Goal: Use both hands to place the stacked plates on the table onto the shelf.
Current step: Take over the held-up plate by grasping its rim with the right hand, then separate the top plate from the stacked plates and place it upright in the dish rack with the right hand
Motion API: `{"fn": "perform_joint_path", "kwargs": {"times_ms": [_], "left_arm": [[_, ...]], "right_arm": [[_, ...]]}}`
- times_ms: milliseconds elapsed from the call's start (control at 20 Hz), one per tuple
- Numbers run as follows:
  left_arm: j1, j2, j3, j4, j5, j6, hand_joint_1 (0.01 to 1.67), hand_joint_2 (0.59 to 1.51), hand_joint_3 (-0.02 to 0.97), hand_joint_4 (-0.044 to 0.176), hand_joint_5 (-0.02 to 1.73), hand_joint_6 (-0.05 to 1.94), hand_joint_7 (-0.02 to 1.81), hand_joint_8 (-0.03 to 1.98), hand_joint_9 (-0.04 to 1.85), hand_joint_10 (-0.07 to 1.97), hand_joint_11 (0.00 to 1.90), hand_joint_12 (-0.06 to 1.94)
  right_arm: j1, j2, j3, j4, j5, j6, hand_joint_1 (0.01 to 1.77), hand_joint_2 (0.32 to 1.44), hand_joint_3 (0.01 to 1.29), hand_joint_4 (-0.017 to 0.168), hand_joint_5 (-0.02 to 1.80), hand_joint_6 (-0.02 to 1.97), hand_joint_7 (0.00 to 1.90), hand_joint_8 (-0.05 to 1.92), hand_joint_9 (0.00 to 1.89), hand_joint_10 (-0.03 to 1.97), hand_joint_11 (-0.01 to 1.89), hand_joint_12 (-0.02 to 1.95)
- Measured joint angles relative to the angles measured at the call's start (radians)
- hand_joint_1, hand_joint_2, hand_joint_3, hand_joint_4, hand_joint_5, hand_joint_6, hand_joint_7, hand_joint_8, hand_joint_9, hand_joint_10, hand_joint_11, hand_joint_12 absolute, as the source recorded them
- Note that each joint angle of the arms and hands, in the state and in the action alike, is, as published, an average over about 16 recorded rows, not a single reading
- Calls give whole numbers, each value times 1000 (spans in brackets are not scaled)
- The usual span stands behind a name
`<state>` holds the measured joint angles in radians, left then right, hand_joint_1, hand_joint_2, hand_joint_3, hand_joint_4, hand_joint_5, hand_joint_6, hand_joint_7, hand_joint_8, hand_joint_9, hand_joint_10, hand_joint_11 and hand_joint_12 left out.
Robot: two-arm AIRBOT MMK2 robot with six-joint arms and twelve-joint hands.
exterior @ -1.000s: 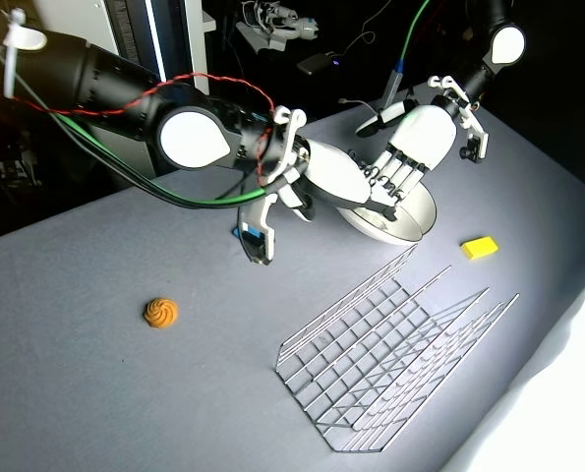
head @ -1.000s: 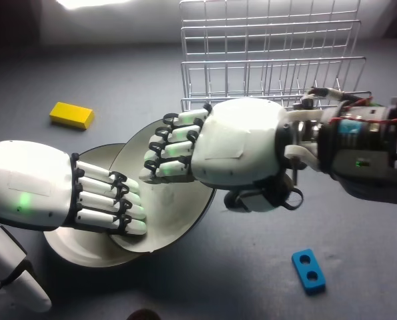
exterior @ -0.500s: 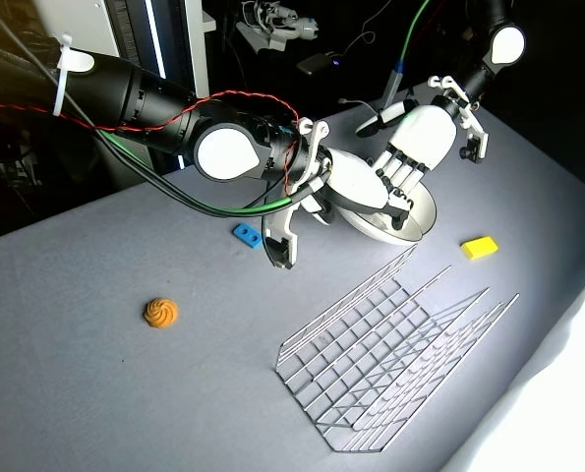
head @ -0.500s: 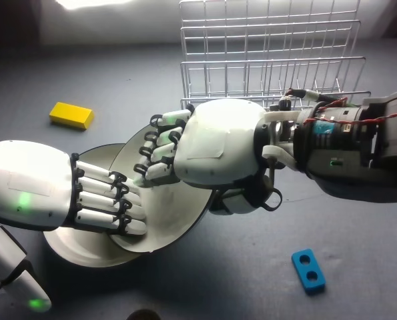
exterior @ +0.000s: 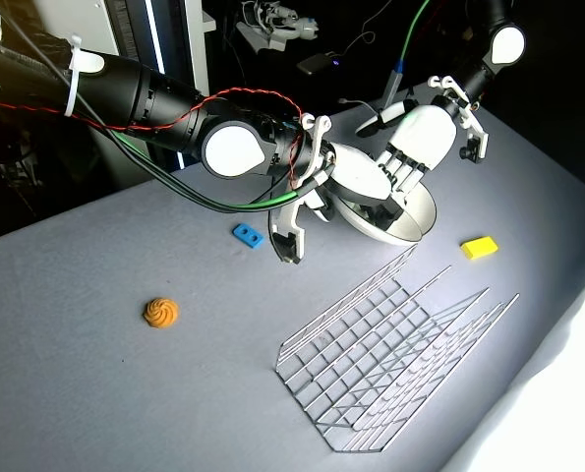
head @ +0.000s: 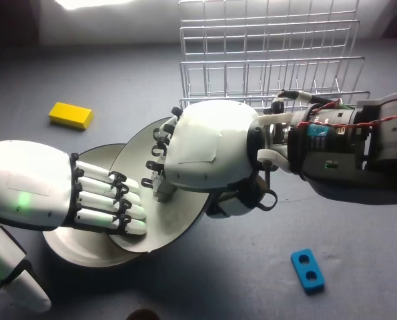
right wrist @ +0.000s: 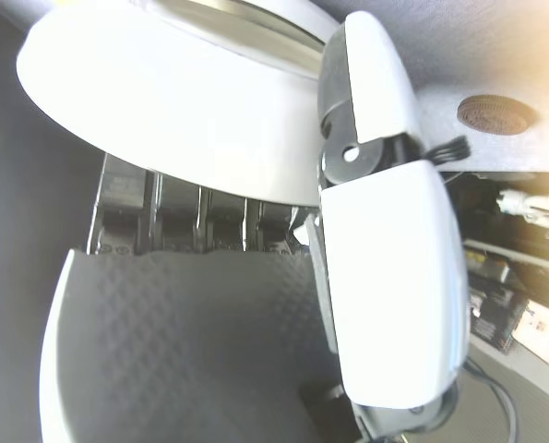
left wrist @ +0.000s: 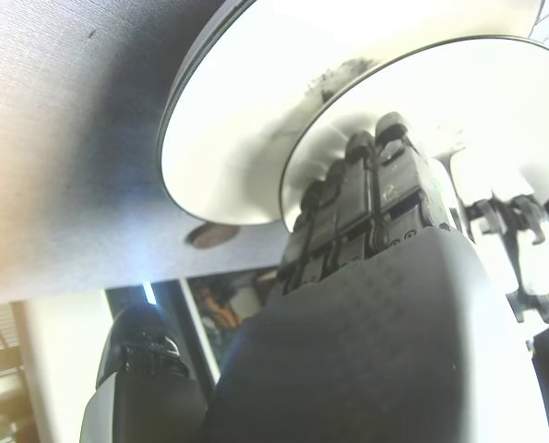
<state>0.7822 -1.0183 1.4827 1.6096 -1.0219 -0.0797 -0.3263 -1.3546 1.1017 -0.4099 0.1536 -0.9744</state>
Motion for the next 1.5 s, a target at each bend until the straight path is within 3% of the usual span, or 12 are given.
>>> {"fn": "perform_joint_path", "kwargs": {"times_ms": [450, 650, 1250, 1500], "left_arm": [[-33, 15, 1, 4, -12, -22, 16, 1048, 14, -4, -3, -8, 1, -12, 21, 15, 13, 18], [-63, 37, 1, 6, -24, -48, 16, 1053, 14, -2, 0, 4, 9, -6, 20, 14, 14, 18], [-175, 145, 27, 41, -64, -157, 15, 1057, 14, 4, 11, 18, 17, -2, 20, 15, 14, 19], [-210, 185, 45, 72, -75, -200, 15, 1054, 14, 5, 16, 18, 16, -2, 20, 15, 14, 19]], "right_arm": [[5, -2, 2, -1, 34, -3, 1203, 963, 15, -1, 831, 722, 880, 482, 885, 473, 703, 1119], [11, -3, 2, 2, 38, 0, 1205, 953, 15, 5, 847, 892, 914, 575, 954, 446, 717, 1131], [50, 18, -23, 13, 13, 31, 1208, 954, 15, 22, 913, 946, 971, 683, 1130, 105, 720, 1079], [81, 45, -50, 38, -15, 49, 1208, 958, 14, 23, 945, 945, 993, 736, 1168, 65, 721, 1050]]}}
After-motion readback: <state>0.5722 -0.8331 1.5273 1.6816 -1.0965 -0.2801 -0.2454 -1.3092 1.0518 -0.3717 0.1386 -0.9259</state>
